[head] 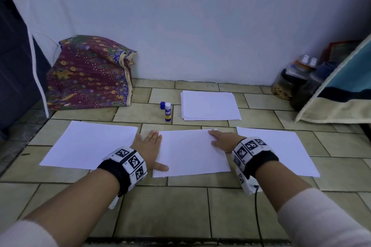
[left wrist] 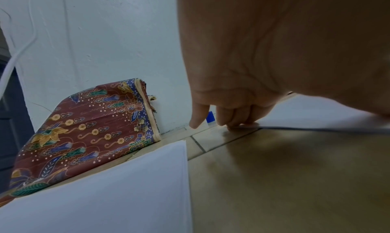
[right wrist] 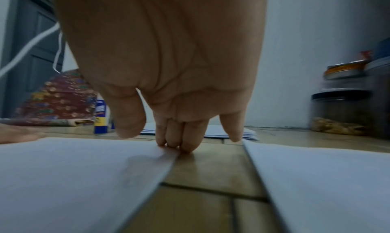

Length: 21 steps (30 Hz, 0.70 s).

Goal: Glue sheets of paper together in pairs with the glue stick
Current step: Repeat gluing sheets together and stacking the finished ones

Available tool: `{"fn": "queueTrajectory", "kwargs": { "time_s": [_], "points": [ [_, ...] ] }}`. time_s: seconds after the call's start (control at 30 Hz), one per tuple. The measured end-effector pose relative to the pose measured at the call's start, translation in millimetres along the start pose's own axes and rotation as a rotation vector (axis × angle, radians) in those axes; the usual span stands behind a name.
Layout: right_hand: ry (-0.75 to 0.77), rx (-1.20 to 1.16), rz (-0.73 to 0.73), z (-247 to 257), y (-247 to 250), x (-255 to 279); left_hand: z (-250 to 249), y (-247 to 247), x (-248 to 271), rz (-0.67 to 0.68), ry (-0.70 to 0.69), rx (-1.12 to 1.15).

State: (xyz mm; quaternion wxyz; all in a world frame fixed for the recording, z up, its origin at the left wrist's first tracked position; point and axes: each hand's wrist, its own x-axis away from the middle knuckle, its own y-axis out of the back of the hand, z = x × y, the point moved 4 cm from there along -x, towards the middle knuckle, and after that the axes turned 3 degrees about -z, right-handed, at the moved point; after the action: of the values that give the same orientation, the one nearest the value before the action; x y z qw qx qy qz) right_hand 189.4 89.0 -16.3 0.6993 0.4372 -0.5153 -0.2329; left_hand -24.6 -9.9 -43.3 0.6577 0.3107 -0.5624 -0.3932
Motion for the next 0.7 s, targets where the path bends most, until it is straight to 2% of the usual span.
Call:
{"fn": "queueTrajectory", "kwargs": {
  "time_s": [0.2, 0.33, 0.43, 0.5, 0.6, 0.7],
  "points": [
    [-0.043, 0.058, -0.104, 11.3, -2.0, -3.9, 3.3, 6.8, 2.8, -0.008, -0.013, 0.0],
    [-0.082, 0.279, -0.205, 34.1, -3.9, 3.4, -0.5, 32.6, 6.4, -0.19, -0.018, 0.004],
    [0.028, 0.187, -0.19, 49.4, -10.4, 0.6, -22.5, 38.2, 6.5, -0.271, -0.131, 0.083],
    [0.113, 0.115, -0.191, 57.5, -14.1, -1.5, -37.6, 35.2, 5.6, -0.254, -0.204, 0.108],
    [0.139, 0.033, -0.212, 67.8, -21.3, -2.7, -47.6, 35.3, 9.8, -0.232, -0.195, 0.141],
    [0.211, 0.049, -0.218, 82.1, -29.3, -6.4, -48.5, 41.2, 13.4, -0.247, -0.172, 0.078]
  ]
}}
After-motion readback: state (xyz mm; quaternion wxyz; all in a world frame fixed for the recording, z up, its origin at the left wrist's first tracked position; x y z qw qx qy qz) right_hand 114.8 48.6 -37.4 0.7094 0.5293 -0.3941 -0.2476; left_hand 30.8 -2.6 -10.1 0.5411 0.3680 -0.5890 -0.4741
